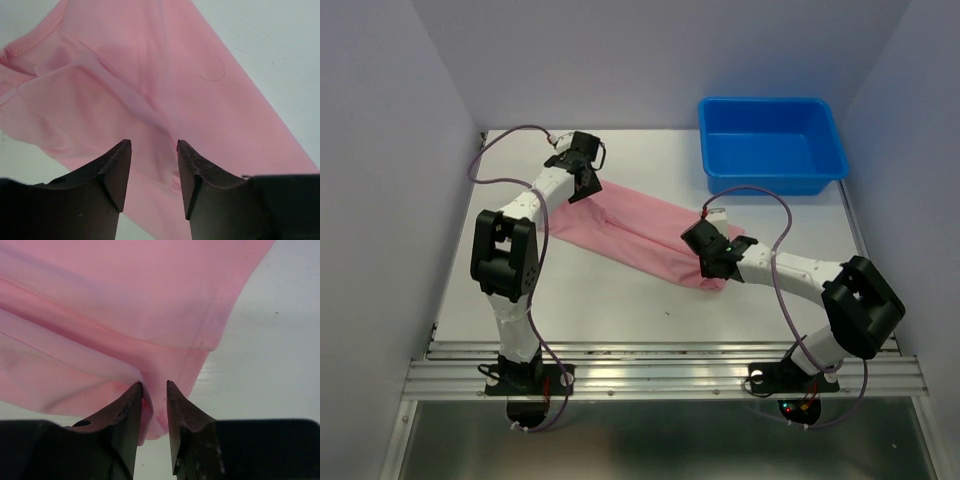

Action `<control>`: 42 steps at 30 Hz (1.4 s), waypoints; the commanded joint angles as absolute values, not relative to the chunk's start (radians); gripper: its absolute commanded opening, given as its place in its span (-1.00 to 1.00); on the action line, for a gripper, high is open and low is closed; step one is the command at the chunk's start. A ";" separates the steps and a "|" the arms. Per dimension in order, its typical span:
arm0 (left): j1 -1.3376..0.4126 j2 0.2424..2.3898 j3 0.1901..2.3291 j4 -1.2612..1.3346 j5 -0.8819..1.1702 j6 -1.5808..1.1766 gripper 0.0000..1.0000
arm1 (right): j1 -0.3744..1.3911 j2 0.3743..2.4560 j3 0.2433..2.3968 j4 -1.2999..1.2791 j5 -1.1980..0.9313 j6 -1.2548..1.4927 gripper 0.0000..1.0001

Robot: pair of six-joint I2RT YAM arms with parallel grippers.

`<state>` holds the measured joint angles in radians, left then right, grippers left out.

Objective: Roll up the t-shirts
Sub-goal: Fold the T-shirt at the center of the board.

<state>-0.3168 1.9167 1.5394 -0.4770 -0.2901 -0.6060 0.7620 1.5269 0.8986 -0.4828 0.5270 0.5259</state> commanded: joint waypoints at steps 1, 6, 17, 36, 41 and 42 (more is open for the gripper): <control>-0.331 1.856 1.597 -0.459 -0.345 -0.554 0.13 | 0.724 1.453 0.884 -0.479 0.557 0.523 -0.34; -0.331 1.812 1.635 -0.478 -0.359 -0.522 0.84 | 0.704 1.419 0.877 -0.529 0.545 0.572 -0.10; -0.331 1.709 1.572 -0.495 -0.347 -0.531 0.84 | 0.704 1.339 0.959 -0.543 0.391 0.605 -0.14; -0.331 1.674 1.365 -0.442 -0.248 -0.575 0.83 | 0.735 1.509 0.933 -0.466 0.244 0.571 -0.24; -0.331 1.678 1.347 -0.436 -0.244 -0.571 0.82 | 0.647 1.456 0.887 -0.538 0.328 0.555 -0.24; -0.331 1.680 1.347 -0.433 -0.242 -0.571 0.82 | 0.647 1.457 0.885 -0.551 0.348 0.552 -0.24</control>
<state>-0.3317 1.7084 1.3533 -0.4580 -0.2428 -0.5667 0.6876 1.4982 0.8989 -0.4744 0.2264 0.5610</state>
